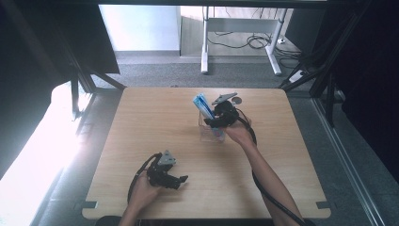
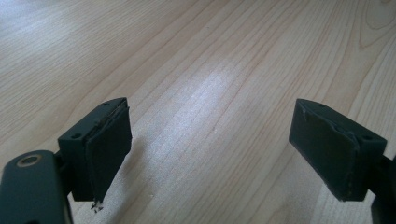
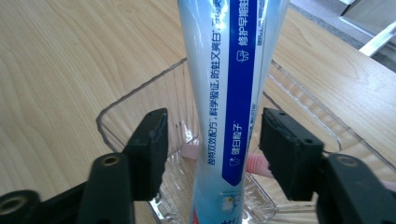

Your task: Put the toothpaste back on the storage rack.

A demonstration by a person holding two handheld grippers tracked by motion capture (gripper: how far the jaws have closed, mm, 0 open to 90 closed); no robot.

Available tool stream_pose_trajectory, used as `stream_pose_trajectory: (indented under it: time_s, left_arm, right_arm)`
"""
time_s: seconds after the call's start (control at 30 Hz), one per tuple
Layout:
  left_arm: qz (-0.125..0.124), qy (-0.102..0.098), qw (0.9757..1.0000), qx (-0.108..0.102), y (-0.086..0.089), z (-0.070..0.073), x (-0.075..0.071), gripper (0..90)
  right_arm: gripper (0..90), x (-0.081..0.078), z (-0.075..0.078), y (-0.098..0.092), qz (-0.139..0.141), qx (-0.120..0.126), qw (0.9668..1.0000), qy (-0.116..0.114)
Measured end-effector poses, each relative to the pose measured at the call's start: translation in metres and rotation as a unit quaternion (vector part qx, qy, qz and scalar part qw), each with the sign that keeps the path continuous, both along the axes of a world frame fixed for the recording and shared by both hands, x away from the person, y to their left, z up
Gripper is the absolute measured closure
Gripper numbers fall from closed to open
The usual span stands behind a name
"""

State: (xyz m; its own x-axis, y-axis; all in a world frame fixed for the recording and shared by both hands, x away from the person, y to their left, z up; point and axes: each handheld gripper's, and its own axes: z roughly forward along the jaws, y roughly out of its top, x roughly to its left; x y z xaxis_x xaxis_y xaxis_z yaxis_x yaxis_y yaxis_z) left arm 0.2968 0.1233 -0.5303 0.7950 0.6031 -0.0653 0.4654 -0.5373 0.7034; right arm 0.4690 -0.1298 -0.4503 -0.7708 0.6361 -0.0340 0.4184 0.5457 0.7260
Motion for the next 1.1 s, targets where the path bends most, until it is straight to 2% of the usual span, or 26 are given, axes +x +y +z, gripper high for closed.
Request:
stream_pose_trajectory:
  time_s: [0.23, 0.37, 0.43, 0.57, 0.7, 1.1]
  left_arm:
    - [0.001, 0.001, 1.0000, 0.000, 0.000, 0.000, 0.000, 13.4]
    - [0.000, 0.001, 1.0000, 0.000, 0.000, 0.000, 0.000, 13.4]
    - [0.000, 0.001, 1.0000, 0.000, 0.000, 0.000, 0.000, 13.4]
    - [0.000, 0.002, 1.0000, 0.002, 0.000, -0.001, 0.000, 13.4]
    - [0.000, 0.001, 1.0000, 0.002, 0.000, 0.000, 0.000, 13.4]
    - [0.000, 0.004, 1.0000, -0.003, 0.001, -0.001, 0.000, 13.3]
  right_arm:
    - [21.7, -0.003, 0.002, 0.000, 0.011, -0.003, 0.9999, -0.008]
    - [13.8, -0.004, 0.002, -0.001, 0.021, -0.006, 0.9998, -0.005]
    - [12.6, -0.005, 0.004, -0.002, 0.021, -0.001, 0.9998, -0.005]
    - [4.1, -0.007, 0.008, -0.004, 0.021, 0.016, 0.9996, 0.006]
    - [0.8, -0.011, 0.012, -0.006, 0.023, 0.014, 0.9996, -0.003]
    - [0.6, -0.030, 0.019, -0.014, 0.028, 0.013, 0.9995, -0.007]
